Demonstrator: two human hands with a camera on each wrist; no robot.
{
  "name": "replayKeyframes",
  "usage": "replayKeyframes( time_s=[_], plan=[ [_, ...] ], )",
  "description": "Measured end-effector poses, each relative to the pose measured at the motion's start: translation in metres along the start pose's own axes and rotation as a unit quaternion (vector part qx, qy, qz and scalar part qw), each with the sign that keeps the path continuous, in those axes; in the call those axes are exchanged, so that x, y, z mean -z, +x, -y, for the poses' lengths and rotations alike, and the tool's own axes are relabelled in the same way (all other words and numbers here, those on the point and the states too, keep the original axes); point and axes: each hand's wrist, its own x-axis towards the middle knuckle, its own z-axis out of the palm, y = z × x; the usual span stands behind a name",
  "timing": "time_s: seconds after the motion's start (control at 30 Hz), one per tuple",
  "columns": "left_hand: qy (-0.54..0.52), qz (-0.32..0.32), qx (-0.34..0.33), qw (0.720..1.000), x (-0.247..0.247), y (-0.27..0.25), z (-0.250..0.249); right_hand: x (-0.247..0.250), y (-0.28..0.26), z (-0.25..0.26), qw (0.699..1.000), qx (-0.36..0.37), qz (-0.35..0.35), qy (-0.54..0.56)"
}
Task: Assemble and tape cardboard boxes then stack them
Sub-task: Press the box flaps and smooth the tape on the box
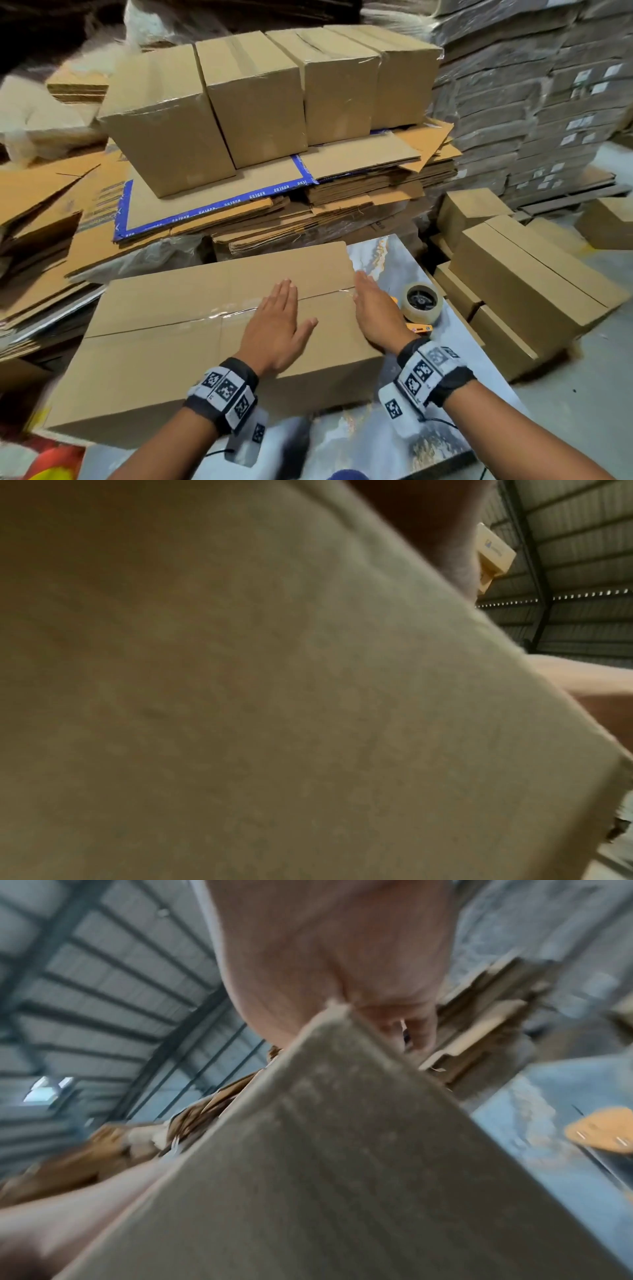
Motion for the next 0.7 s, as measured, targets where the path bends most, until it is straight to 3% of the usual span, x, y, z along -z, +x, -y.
replayKeyframes(
  time_s=[0.1, 0.2, 0.37, 0.43, 0.57, 0.7],
  plan=[
    [0.002, 0.021, -0.041, 0.999, 0.000, -0.001, 0.001, -0.010, -0.004, 0.019, 0.996, 0.057, -0.001, -0.074],
    [-0.001, 0.054, -0.104, 0.993, 0.008, -0.010, 0.025, -0.016, -0.009, 0.028, 0.987, 0.058, 0.016, -0.148],
    [-0.002, 0.014, 0.019, 1.000, 0.004, -0.027, 0.046, -0.017, -0.009, 0.033, 0.975, 0.022, 0.026, -0.221],
    [0.002, 0.014, 0.016, 1.000, 0.003, -0.026, 0.044, -0.024, -0.007, 0.046, 0.973, 0.009, 0.022, -0.229],
    [0.010, 0.048, -0.064, 0.997, 0.009, -0.033, 0.068, -0.043, -0.005, 0.066, 0.973, 0.057, 0.035, -0.220],
    [-0.008, 0.013, -0.019, 1.000, 0.008, -0.042, 0.089, -0.047, -0.005, 0.065, 0.975, 0.065, 0.014, -0.210]
  ],
)
